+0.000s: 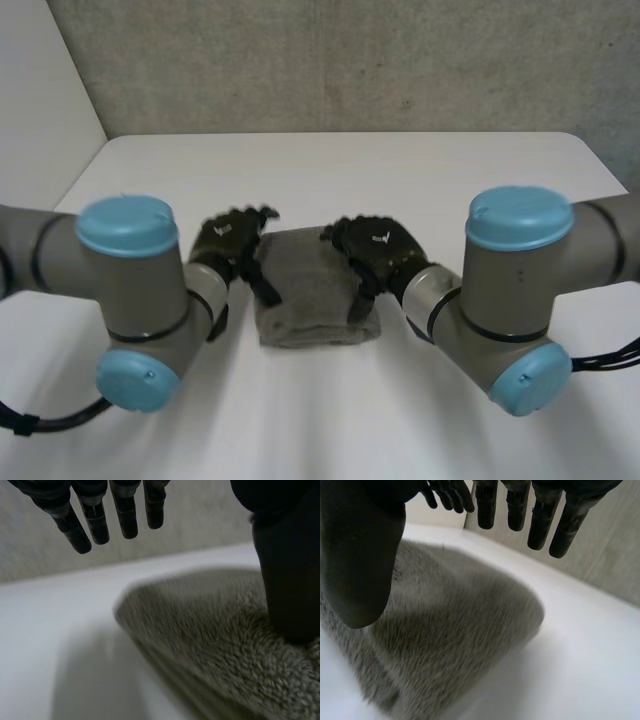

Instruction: Fold the towel.

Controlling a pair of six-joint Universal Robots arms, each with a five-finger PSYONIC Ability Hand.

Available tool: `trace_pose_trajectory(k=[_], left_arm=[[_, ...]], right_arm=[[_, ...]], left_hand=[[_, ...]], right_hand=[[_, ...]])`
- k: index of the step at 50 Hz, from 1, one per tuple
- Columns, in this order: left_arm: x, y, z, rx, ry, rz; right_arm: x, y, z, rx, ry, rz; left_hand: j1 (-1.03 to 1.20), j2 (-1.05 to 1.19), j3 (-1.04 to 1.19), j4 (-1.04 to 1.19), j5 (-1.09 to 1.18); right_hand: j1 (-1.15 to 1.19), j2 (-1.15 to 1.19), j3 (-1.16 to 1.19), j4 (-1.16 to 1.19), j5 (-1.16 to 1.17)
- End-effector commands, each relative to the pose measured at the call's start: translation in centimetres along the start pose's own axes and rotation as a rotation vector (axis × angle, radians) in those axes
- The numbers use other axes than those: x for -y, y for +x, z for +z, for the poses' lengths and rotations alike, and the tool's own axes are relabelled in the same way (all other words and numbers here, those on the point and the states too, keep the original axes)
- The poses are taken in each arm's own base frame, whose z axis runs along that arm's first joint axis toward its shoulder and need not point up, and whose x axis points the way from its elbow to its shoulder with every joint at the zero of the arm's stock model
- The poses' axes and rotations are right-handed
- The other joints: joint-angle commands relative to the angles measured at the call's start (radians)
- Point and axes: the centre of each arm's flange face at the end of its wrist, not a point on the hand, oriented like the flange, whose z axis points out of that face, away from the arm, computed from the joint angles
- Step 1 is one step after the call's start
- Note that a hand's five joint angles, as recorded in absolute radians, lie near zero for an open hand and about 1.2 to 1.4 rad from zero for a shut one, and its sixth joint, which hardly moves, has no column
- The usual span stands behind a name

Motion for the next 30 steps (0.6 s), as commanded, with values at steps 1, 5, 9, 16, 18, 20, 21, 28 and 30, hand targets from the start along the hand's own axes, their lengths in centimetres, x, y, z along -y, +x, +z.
trace_pose_trajectory(k=[1,5,9,16,18,20,21,28,30], left_arm=[[-4.1,0.1,0.1,0.000,-0.147,0.115],[-4.1,0.1,0.1,0.001,-0.149,0.157],[-1.8,0.5,-0.2,-0.008,-0.085,0.162],[6.1,1.5,-2.3,-0.024,0.137,0.142],[9.9,1.8,-4.0,-0.026,0.231,0.131],[11.7,1.9,-5.0,-0.025,0.269,0.114],[13.3,1.9,-6.1,-0.025,0.299,0.096],[16.6,1.0,-8.9,0.011,0.317,-0.005],[16.7,0.4,-9.0,0.039,0.301,-0.018]], right_arm=[[-3.5,0.6,2.0,-0.008,-0.083,0.003],[-3.3,1.4,2.0,-0.029,-0.082,0.013],[-1.4,1.6,1.3,-0.036,-0.048,0.013],[9.5,3.0,-4.0,-0.112,0.238,0.024],[11.3,3.6,-5.1,-0.143,0.291,0.044],[12.9,4.2,-6.4,-0.184,0.341,0.058],[13.8,4.9,-7.3,-0.229,0.369,0.067],[14.3,7.5,-9.1,-0.432,0.357,0.100],[14.3,8.0,-9.3,-0.473,0.353,0.104]], left_hand=[[-0.081,-0.088,-0.069,-0.093,-0.217],[-0.081,-0.088,-0.069,-0.093,-0.217],[-0.081,-0.088,-0.069,-0.093,-0.217],[-0.081,-0.088,-0.069,-0.093,-0.217],[-0.081,-0.088,-0.069,-0.093,-0.217],[-0.081,-0.088,-0.069,-0.093,-0.217],[-0.081,-0.088,-0.069,-0.093,-0.217],[-0.078,-0.085,-0.066,-0.090,-0.214],[-0.078,-0.085,-0.066,-0.090,-0.214]], right_hand=[[-0.060,-0.073,-0.066,-0.077,-0.055],[-0.060,-0.073,-0.066,-0.077,-0.055],[-0.060,-0.073,-0.066,-0.077,-0.055],[-0.060,-0.073,-0.066,-0.077,-0.055],[-0.060,-0.073,-0.066,-0.077,-0.055],[-0.060,-0.073,-0.066,-0.077,-0.055],[-0.060,-0.073,-0.066,-0.077,-0.055],[-0.060,-0.073,-0.066,-0.077,-0.055],[-0.060,-0.073,-0.066,-0.077,-0.055]])
